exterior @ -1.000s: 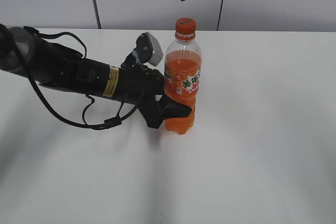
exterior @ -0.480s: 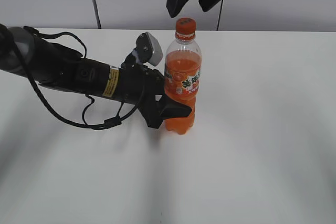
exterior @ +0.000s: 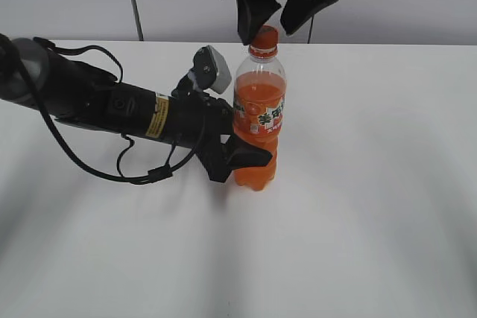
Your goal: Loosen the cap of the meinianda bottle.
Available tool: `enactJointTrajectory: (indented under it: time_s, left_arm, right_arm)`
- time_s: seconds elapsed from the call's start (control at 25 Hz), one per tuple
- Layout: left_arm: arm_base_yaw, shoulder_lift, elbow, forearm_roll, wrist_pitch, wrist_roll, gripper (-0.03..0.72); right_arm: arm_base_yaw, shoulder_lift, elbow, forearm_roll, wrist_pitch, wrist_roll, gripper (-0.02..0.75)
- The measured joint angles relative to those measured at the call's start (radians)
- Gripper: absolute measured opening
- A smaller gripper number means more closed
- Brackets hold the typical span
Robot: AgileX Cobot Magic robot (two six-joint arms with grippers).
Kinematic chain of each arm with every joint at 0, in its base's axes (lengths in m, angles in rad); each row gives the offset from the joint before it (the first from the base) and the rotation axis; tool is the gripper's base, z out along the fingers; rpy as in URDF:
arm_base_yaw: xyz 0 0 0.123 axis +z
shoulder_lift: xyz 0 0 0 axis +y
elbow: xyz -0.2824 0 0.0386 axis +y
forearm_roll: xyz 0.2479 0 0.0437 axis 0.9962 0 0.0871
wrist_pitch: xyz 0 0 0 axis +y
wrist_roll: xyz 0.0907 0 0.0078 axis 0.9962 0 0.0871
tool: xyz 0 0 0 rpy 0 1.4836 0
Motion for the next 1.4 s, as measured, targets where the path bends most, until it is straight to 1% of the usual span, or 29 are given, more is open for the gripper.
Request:
enactJointTrajectory:
  time_s: [0.56,0.6,0.68,0.72,0.84,1.16,1.4]
  left_arm:
    - [0.000,0.000,0.000,0.000,0.000,0.000,0.418]
    - [0.000,0.000,0.000,0.000,0.000,0.000,0.418]
    - [0.000,0.000,0.000,0.000,0.000,0.000,0.418]
    - [0.000,0.000,0.000,0.000,0.000,0.000,0.418]
    - [0.000,0.000,0.000,-0.001,0.000,0.000,0.418]
    - [0.000,0.000,0.000,-0.001,0.000,0.000,0.418]
    - [0.000,0.000,0.000,0.002,0.000,0.000,0.418]
  right_arm:
    - [0.000,0.011,0.000,-0.004,0.000,0.001,0.459]
    - [0.000,0.011,0.000,-0.004,0.000,0.001,0.454]
    - [0.000,0.011,0.000,-0.004,0.000,0.001,0.417]
    - [0.000,0.011,0.000,-0.004,0.000,0.001,0.391]
    - [0.000,0.011,0.000,0.004,-0.001,-0.002,0.280]
    - [0.000,0.011,-0.002,0.008,-0.001,-0.041,0.273]
    - [0.000,0.011,-0.002,0.028,-0.001,-0.191,0.273]
